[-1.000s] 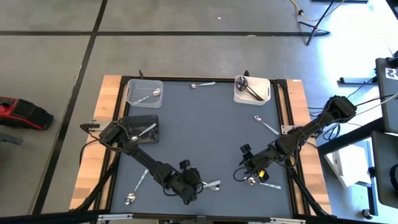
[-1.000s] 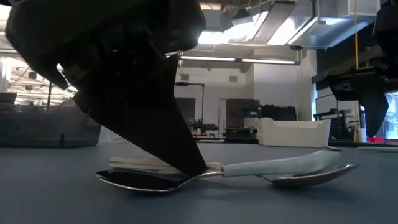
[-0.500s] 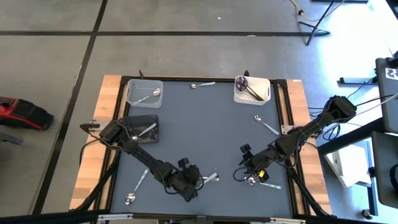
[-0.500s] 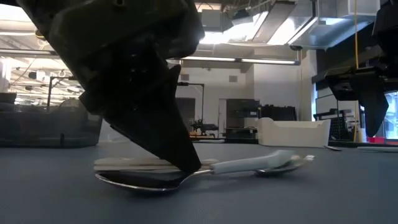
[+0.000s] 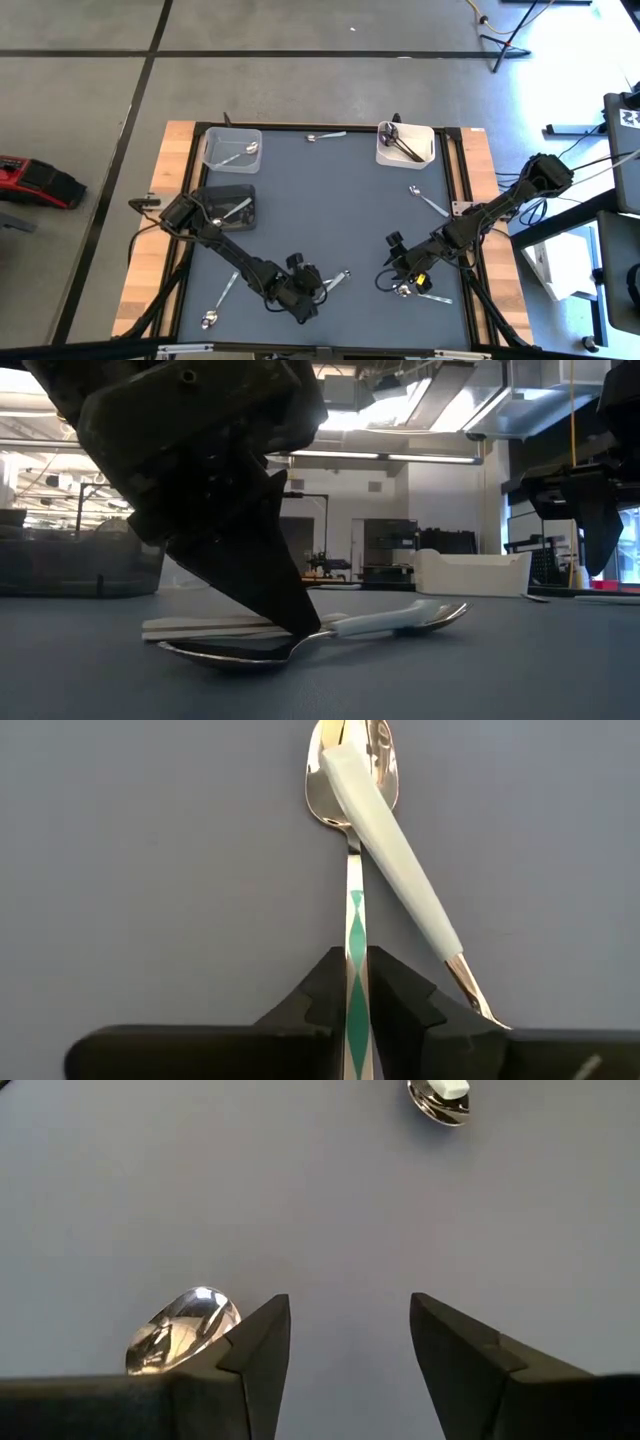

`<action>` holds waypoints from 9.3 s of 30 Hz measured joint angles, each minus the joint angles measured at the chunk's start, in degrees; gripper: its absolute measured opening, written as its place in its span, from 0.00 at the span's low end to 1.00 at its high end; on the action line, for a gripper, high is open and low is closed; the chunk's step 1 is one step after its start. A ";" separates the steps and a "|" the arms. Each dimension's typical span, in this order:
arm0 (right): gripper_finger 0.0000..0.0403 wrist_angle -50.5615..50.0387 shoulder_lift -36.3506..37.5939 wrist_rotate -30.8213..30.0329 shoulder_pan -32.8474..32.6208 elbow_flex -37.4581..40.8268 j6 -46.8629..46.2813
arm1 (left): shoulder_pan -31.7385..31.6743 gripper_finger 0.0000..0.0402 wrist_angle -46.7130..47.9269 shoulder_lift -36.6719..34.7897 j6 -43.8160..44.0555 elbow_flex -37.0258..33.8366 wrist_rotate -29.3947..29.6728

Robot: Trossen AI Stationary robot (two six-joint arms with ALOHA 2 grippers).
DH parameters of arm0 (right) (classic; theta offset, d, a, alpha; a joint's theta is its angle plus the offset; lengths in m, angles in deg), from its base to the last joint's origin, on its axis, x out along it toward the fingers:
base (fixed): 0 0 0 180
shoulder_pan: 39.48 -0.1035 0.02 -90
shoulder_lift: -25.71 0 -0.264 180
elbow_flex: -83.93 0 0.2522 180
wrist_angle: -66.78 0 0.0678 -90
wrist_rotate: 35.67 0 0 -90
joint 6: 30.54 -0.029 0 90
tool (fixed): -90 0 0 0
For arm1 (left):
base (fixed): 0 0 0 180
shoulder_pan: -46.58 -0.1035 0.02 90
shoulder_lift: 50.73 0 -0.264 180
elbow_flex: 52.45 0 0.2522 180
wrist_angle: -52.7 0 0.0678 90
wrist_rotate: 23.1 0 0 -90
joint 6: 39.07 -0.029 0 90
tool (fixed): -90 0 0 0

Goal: Sort silverware by color (type)
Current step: Put the green spoon into the transparent bin, then put the blue spoon into the black bin

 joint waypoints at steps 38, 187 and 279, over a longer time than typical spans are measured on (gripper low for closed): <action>0.49 11.77 -0.04 -7.58 3.42 -0.02 15.19 | 2.54 0.07 29.97 -22.37 -3.32 0.01 30.29; 0.49 20.91 -0.11 7.78 20.12 -0.04 13.38 | -13.84 0.27 -5.82 -27.29 -25.10 -18.11 -6.19; 0.49 24.12 -17.75 -36.26 -8.59 -12.68 -15.33 | 9.89 0.09 34.09 -16.19 -16.97 0.32 21.38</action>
